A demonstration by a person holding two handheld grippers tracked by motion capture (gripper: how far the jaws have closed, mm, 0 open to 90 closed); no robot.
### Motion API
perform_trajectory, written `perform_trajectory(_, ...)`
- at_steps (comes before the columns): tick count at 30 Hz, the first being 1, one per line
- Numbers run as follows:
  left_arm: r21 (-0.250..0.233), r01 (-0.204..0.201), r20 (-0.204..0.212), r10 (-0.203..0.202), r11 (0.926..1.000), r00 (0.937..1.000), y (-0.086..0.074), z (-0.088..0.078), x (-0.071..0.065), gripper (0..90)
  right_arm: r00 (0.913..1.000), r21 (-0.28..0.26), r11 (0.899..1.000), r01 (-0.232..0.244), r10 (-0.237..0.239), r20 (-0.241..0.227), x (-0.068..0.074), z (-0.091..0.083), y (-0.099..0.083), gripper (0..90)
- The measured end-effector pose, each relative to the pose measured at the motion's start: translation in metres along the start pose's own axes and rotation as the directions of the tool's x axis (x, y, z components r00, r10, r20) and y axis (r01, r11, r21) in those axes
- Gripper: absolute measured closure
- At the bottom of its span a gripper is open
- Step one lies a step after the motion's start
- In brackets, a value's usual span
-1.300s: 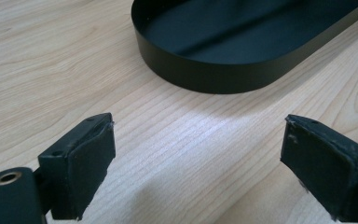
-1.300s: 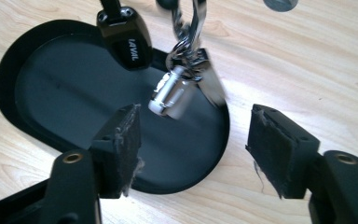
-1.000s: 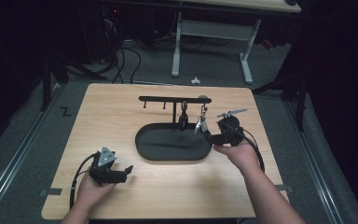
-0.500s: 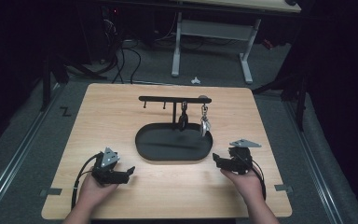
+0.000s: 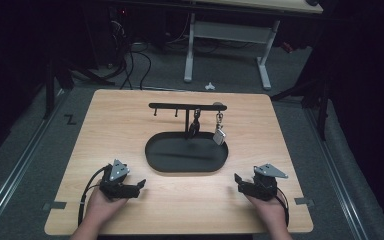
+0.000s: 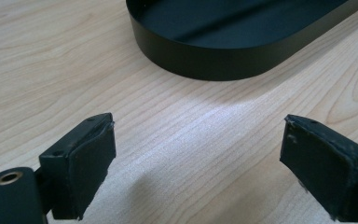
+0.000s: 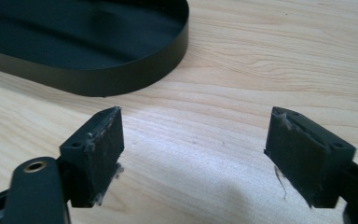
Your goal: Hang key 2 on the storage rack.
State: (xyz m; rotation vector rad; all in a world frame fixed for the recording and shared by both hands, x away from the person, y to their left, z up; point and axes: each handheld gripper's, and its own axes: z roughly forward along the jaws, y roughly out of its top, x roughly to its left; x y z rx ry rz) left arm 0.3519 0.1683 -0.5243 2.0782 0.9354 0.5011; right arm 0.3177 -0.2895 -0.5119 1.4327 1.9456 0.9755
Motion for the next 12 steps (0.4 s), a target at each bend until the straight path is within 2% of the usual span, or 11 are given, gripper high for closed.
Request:
perform_trajectory(2, -0.006, -0.008, -0.003, 0.008, 1.0, 1.0, 0.0006, -0.0011, -0.0001, 10.8, 1.0, -0.004, 1.0, 0.002, -0.002, 0.009, 0.0008, 0.0011, 0.0003, 17.8)
perform_trajectory(4, -0.014, -0.024, -0.009, 0.024, 0.9996, 0.9997, 0.0017, -0.0033, -0.0005, 10.8, 0.9994, -0.023, 0.999, 0.026, -0.025, 0.023, 0.0026, 0.0006, 0.0, 17.0)
perform_trajectory(7, -0.025, -0.038, -0.013, 0.038, 0.999, 0.9992, 0.0035, -0.0063, -0.0007, 10.8, 0.9994, -0.029, 0.999, 0.032, -0.031, 0.016, 0.0041, -0.0006, -0.0005, 16.7)
perform_trajectory(12, -0.031, -0.03, -0.009, 0.029, 0.9991, 0.9995, 0.0039, -0.0066, 0.0009, 10.7, 0.9994, -0.037, 0.999, 0.025, -0.024, 0.023, 0.0059, -0.0024, -0.001, 16.6)
